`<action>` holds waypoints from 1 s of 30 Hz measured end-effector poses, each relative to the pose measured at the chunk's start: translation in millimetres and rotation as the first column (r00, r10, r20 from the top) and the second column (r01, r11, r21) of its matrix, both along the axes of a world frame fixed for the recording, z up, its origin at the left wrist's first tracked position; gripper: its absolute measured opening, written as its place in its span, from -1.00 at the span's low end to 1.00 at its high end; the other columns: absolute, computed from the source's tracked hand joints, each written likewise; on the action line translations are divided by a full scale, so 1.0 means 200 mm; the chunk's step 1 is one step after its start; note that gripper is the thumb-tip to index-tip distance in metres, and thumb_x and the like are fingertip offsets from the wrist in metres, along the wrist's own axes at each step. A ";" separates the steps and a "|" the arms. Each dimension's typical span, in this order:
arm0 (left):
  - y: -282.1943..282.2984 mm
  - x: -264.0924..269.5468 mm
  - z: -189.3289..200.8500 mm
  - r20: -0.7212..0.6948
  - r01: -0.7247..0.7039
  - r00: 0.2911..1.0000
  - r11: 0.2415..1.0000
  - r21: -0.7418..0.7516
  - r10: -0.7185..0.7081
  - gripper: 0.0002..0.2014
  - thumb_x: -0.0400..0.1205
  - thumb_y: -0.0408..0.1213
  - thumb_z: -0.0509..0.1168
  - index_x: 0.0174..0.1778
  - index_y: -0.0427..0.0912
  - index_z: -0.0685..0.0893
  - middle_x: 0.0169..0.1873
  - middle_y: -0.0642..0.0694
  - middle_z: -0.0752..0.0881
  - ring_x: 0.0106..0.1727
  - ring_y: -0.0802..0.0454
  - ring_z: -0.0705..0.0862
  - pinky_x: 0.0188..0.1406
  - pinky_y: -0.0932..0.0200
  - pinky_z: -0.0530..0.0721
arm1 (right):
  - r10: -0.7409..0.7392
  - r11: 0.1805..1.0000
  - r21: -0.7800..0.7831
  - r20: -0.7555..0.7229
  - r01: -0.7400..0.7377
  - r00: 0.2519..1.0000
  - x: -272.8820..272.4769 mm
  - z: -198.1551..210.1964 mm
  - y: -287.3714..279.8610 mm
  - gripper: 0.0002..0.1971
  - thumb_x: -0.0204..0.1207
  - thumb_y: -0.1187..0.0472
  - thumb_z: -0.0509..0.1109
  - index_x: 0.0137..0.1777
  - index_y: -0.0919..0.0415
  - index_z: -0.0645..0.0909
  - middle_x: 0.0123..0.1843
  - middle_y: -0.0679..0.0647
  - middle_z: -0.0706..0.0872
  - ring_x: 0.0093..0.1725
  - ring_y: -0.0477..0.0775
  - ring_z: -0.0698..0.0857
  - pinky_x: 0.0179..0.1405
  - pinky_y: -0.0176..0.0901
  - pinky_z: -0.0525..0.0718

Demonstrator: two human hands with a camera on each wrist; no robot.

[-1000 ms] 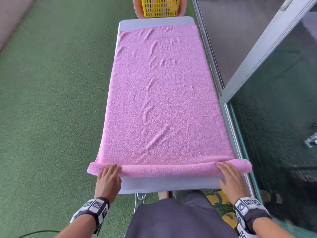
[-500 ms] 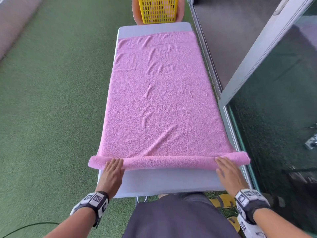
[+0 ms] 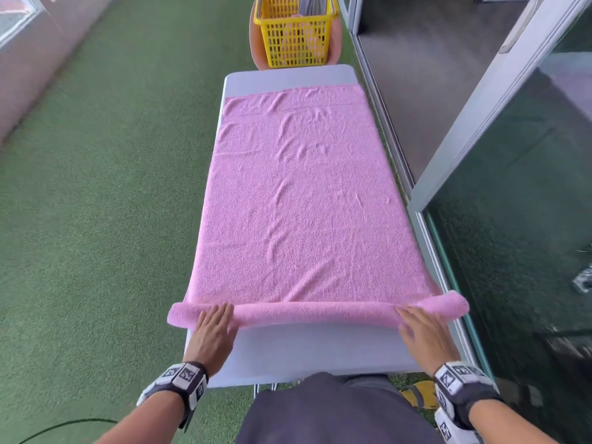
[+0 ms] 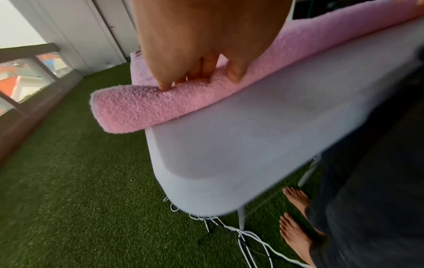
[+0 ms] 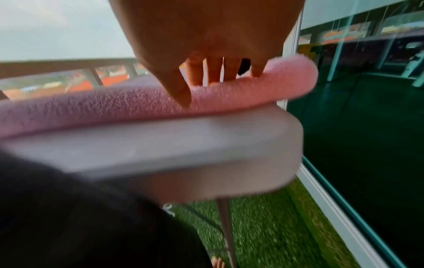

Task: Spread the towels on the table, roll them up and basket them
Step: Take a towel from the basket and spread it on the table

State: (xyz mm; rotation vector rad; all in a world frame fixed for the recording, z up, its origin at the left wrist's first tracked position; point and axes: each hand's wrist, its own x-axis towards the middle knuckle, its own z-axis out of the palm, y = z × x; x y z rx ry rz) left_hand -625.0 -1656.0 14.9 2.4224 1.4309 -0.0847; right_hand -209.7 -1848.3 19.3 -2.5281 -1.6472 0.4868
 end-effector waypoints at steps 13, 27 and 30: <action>0.03 0.00 0.04 -0.081 -0.052 0.996 0.997 -0.053 0.047 -0.35 0.64 0.09 -0.35 0.67 -0.05 -0.06 0.60 0.03 -0.06 0.66 -0.05 -0.05 0.60 -0.12 -0.21 | -0.021 1.000 0.001 -0.019 0.021 1.000 0.06 0.03 0.09 -0.54 0.70 -0.05 -0.06 0.55 -0.05 0.37 0.54 -0.13 0.44 0.53 0.00 0.40 0.58 0.16 0.22; 0.02 0.04 0.03 -0.063 -0.032 0.998 0.999 -0.020 0.031 -0.46 0.74 0.00 -0.20 0.64 -0.11 0.00 0.58 0.08 0.01 0.66 0.00 -0.02 0.53 0.03 -0.54 | -0.013 1.000 0.015 0.097 0.012 0.995 0.03 0.05 0.10 -0.56 0.70 0.05 0.11 0.56 0.03 0.40 0.56 -0.02 0.44 0.55 0.08 0.40 0.56 0.18 0.23; -0.04 0.01 0.02 -0.108 0.036 0.993 0.996 -0.086 -0.046 -0.29 0.62 0.00 0.30 0.63 -0.11 0.16 0.58 0.02 0.18 0.64 -0.03 0.17 0.61 -0.16 -0.18 | 0.047 0.990 -0.137 0.065 -0.038 0.997 -0.01 0.01 0.01 -0.41 0.55 0.03 0.37 0.58 -0.04 0.34 0.59 -0.10 0.38 0.61 0.02 0.29 0.64 0.14 0.06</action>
